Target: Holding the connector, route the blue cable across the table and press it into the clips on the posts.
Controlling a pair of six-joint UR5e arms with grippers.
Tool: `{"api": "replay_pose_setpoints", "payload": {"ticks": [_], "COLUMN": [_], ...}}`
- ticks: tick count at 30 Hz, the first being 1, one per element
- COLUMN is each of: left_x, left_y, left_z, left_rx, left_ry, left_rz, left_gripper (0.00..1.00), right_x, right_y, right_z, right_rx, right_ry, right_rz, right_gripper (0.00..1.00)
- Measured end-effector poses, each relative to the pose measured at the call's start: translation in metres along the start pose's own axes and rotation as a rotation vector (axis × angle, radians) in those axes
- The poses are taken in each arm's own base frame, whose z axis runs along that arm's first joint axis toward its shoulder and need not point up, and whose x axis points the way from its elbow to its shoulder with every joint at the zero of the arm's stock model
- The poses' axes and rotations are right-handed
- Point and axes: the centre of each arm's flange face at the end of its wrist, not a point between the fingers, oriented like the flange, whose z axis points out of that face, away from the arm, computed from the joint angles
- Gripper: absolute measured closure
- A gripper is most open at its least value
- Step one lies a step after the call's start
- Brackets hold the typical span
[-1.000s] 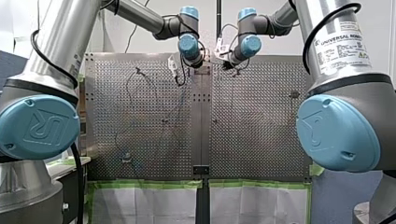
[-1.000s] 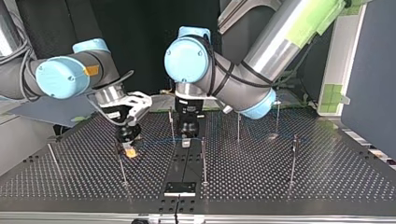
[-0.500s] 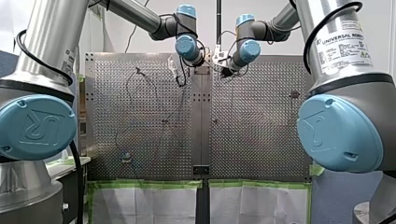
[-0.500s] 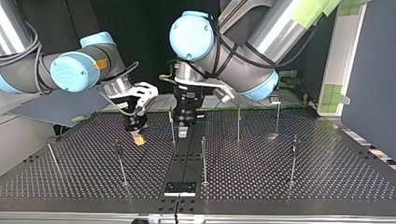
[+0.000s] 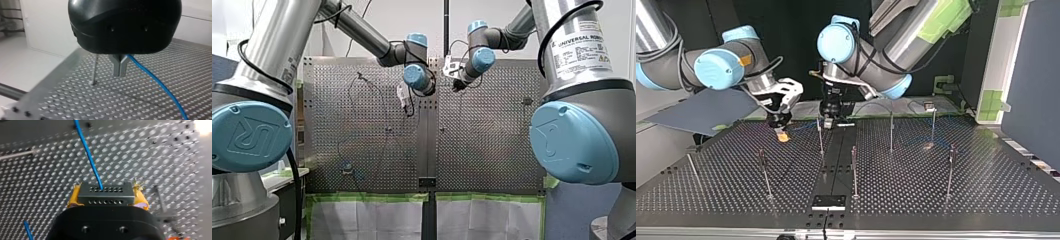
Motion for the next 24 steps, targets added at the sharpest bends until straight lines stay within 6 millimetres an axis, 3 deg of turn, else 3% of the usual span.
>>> {"api": "replay_pose_setpoints", "payload": {"ticks": [4,20,24], "left_x": [0.022,0.142,0.158], "left_y": [0.007,0.040,0.049], "left_z": [0.000,-0.016,-0.024], "left_rx": [0.005,0.031,0.035], "left_ry": [0.019,0.156,0.169], "left_rz": [0.004,0.039,0.035], "left_gripper": [1.00,1.00,1.00], "right_x": [-0.017,-0.062,-0.079], "right_y": [0.007,0.049,0.057], "right_z": [-0.003,0.000,0.007], "right_rx": [-0.024,-0.095,-0.103], "right_ry": [-0.025,-0.042,-0.072], "right_rz": [0.000,0.016,0.019], "right_gripper": [1.00,1.00,1.00]}}
